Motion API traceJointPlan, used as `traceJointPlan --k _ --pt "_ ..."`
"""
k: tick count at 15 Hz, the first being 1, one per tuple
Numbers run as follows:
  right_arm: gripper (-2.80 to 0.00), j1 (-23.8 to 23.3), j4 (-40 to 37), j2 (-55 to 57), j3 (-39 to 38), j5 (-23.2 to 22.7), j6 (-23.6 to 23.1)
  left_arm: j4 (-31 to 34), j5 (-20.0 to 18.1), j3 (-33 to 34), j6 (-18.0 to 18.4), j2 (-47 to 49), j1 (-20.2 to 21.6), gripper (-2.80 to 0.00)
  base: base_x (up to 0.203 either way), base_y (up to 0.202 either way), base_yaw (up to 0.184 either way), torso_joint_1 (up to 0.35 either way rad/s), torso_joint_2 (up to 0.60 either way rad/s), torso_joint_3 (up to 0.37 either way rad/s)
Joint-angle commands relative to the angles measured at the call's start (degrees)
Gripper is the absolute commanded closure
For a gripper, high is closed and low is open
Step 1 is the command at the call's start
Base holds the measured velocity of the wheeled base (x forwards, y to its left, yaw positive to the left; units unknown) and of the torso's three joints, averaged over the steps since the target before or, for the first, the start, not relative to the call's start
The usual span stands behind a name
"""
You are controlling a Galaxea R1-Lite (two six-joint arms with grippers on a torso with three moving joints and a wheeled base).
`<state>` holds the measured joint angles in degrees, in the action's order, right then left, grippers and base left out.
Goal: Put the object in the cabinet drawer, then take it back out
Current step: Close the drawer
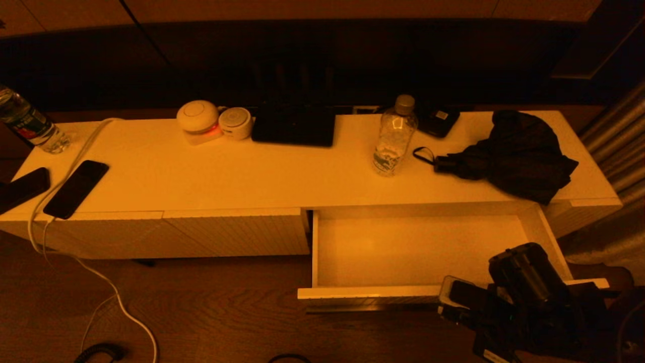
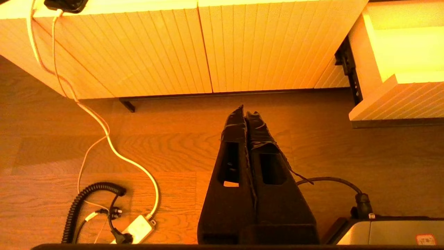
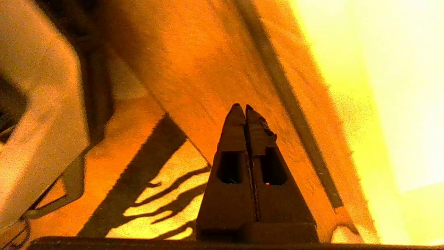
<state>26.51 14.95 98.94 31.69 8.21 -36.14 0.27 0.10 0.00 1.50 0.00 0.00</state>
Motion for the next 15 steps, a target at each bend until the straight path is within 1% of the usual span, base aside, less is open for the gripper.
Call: traceJointPlan --k 1,3,5,8,11,14,15 --pt "0.0 -0.24 0.27 2.92 2.31 0.5 -0.11 0.0 -0.01 0.0 -0.01 0.0 0.0 0.0 0.0 0.0 0.0 0.0 0.0 0.0" --pt "0.0 -0.4 0.66 4.34 5.27 2.96 0.01 0.0 -0.01 0.0 -0.01 0.0 0.0 0.0 0.0 0.0 0.0 0.0 0.0 0.0" --pt "0.0 -0.36 2.78 5.51 6.92 5.21 0.1 0.0 -0.01 0.0 -0.01 0.0 0.0 0.0 0.0 0.0 0.0 0.0 0.0 0.0" --pt "0.0 -0.32 5.48 7.04 8.63 5.77 0.02 0.0 -0.01 0.0 -0.01 0.0 0.0 0.0 0.0 0.0 0.0 0.0 0.0 0.0" --pt "0.0 -0.32 7.04 9.05 11.87 8.27 0.02 0.0 -0.01 0.0 -0.01 0.0 0.0 0.0 0.0 0.0 0.0 0.0 0.0 0.0" --pt "0.0 -0.32 13.32 12.27 13.94 8.57 -0.06 0.0 -0.01 0.0 -0.01 0.0 0.0 0.0 0.0 0.0 0.0 0.0 0.0 0.0" --pt "0.0 -0.32 14.73 13.17 15.37 9.62 -0.07 0.0 -0.01 0.0 -0.01 0.0 0.0 0.0 0.0 0.0 0.0 0.0 0.0 0.0"
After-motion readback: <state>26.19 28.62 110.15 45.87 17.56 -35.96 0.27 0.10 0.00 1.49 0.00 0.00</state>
